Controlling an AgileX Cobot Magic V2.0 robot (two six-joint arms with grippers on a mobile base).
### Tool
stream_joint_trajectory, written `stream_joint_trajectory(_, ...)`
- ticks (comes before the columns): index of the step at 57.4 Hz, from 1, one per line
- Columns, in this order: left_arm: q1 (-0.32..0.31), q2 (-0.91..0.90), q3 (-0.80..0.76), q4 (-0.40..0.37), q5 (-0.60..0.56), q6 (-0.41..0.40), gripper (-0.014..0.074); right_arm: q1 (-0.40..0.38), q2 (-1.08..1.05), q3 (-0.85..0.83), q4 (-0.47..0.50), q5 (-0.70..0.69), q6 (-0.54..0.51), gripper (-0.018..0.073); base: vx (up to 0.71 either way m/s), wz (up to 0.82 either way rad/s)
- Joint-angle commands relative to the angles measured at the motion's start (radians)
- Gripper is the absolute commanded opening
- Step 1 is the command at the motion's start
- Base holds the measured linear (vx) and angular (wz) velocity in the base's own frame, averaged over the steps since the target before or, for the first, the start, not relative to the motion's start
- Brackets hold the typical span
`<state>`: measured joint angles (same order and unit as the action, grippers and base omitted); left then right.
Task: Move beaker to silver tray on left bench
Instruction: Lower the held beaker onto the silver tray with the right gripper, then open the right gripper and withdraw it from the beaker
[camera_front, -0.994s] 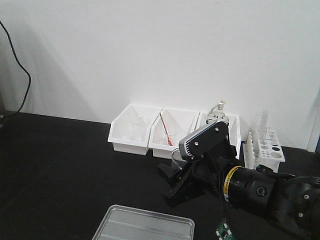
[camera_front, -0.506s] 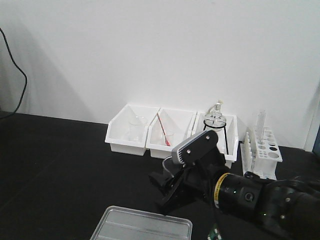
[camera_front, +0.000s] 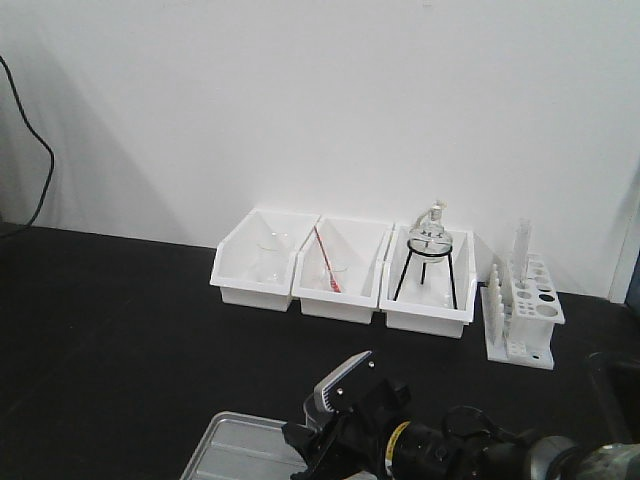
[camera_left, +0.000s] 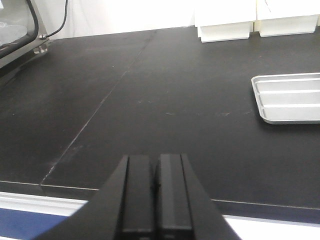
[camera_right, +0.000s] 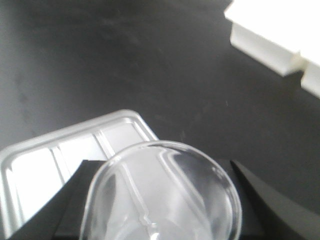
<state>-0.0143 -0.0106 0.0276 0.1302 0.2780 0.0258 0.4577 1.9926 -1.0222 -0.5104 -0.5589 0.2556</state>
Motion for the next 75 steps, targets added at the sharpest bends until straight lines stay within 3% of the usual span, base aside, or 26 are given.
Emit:
stream_joint_trajectory(1,-0.002,-0.019,0.028,-0.006,-0.078,-0.006,-0.0006,-0.004,-0.019,-0.031,0.038,-0.089,-0.031,-0.0006,0.0,0.0)
stream_joint_trajectory(42,-0.002,-0.019,0.028,-0.006,-0.078,-0.006,-0.0006,-0.004,0.114,-0.031,0.049,-0.188,-0.025,0.0041,0.0,0.0)
stream_joint_trajectory(49,-0.002,-0.019,0.028,-0.006,-0.078,-0.006,-0.0006,-0.004,0.114,-0.031,0.049,-0.183,-0.018,0.0111,0.0,0.0)
stream_joint_trajectory(66,-0.002,-0.019,0.028,-0.006,-0.078,-0.006,-0.0006,-0.004,0.113,-0.031,0.049,-0.187,-0.017,0.0475,0.0,0.0)
stream_joint_trajectory(75,-0.002,-0.019,0.028,-0.006,-0.078,-0.006,-0.0006,-0.004,0.104,-0.031,0.049,-0.189,-0.017,0.0581,0.0,0.0)
